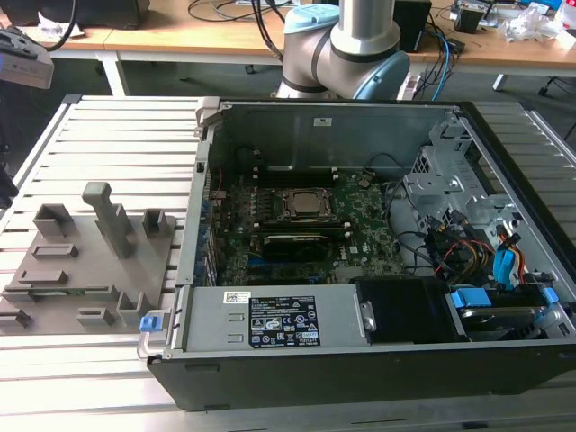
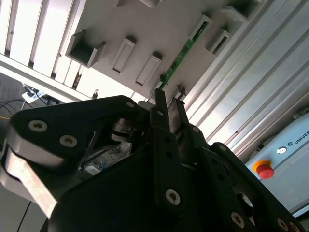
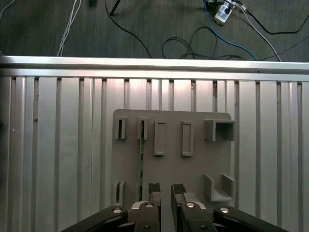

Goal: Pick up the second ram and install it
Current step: 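Pick up the second ram and move it above second insertion slot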

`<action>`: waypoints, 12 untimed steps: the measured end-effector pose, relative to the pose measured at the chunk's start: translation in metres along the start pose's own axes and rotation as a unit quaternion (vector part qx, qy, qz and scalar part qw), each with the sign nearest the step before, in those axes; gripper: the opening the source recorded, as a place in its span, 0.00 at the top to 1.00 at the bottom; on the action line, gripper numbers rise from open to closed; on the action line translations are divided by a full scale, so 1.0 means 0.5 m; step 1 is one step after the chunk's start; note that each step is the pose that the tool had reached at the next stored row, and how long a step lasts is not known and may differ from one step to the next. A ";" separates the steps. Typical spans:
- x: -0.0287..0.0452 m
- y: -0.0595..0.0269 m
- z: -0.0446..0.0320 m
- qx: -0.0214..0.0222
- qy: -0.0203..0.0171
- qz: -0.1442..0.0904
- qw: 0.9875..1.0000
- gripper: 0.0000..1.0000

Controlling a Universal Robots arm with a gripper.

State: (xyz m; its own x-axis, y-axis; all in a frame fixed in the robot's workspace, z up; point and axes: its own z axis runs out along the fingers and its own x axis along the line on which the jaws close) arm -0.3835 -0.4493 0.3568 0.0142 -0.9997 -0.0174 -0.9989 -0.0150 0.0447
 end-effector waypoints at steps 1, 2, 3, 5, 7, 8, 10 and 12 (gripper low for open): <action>0.000 0.000 0.004 0.000 0.000 0.000 1.000 0.76; 0.000 0.000 0.006 0.000 0.000 0.000 1.000 0.76; 0.000 0.000 0.008 0.000 0.000 0.000 1.000 0.76; 0.000 -0.001 0.012 0.000 0.000 0.000 1.000 0.76; 0.000 -0.001 0.017 0.000 0.000 0.000 1.000 0.76; 0.000 -0.001 0.018 0.000 0.000 0.000 1.000 0.76; 0.000 -0.001 0.022 0.000 0.000 0.000 1.000 0.76; 0.000 -0.001 0.027 0.000 0.000 0.000 1.000 0.76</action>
State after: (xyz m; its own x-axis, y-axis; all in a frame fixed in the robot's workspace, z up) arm -0.3835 -0.4494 0.3434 0.0143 -0.9997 -0.0173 -0.9989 -0.0150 0.0447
